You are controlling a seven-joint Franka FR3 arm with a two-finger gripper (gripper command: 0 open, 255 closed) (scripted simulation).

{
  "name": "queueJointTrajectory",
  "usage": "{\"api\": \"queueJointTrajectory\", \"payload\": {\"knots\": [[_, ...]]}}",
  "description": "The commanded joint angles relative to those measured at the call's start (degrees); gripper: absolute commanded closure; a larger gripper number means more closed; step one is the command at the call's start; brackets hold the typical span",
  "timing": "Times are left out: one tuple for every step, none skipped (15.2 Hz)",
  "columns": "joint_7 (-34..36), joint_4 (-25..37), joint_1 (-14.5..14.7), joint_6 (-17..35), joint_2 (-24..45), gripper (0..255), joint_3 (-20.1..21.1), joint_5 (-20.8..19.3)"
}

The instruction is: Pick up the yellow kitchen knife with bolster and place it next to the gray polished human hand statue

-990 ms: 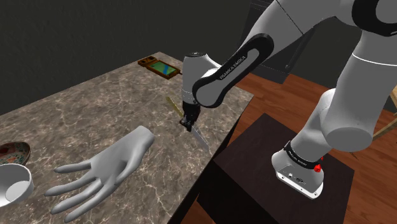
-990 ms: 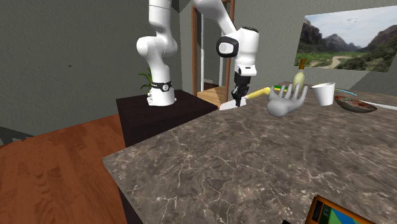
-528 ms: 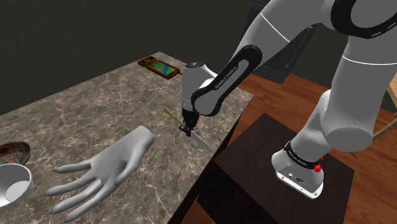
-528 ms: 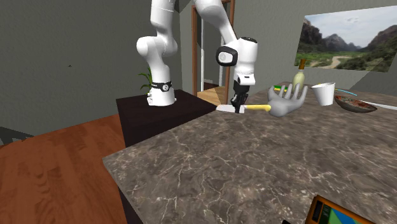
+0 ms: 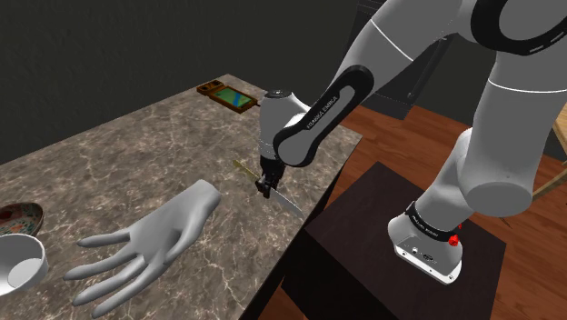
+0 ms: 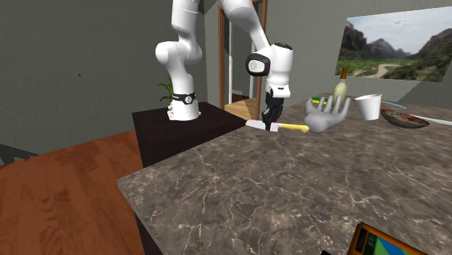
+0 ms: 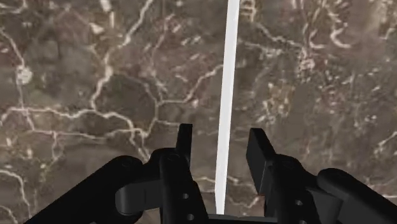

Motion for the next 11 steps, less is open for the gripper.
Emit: {"api": "queueJointTrajectory", "payload": {"knots": [[0.00, 0.00, 0.00, 0.00, 0.00, 0, 0.00, 0.00], [0.00, 0.00, 0.00, 0.00, 0.00, 0, 0.00, 0.00], [0.00, 0.00, 0.00, 0.00, 0.00, 0, 0.00, 0.00], [0.00, 0.00, 0.00, 0.00, 0.00, 0, 0.00, 0.00], [0.00, 0.00, 0.00, 0.00, 0.00, 0, 0.00, 0.00], [-0.12, 0.00, -0.23, -1.83, -1.83, 0, 0.09, 0.17], [-0.24, 0.08, -0.45, -3.70, -3.61, 0, 0.15, 0.33], [-0.35, 0.25, -0.66, -5.59, -5.33, 0, 0.20, 0.48], [-0.44, 0.44, -0.80, -7.10, -6.64, 0, 0.21, 0.59], [-0.44, 0.44, -0.80, -7.10, -6.64, 0, 0.20, 0.59], [-0.44, 0.43, -0.79, -7.09, -6.65, 0, 0.20, 0.59]]}}
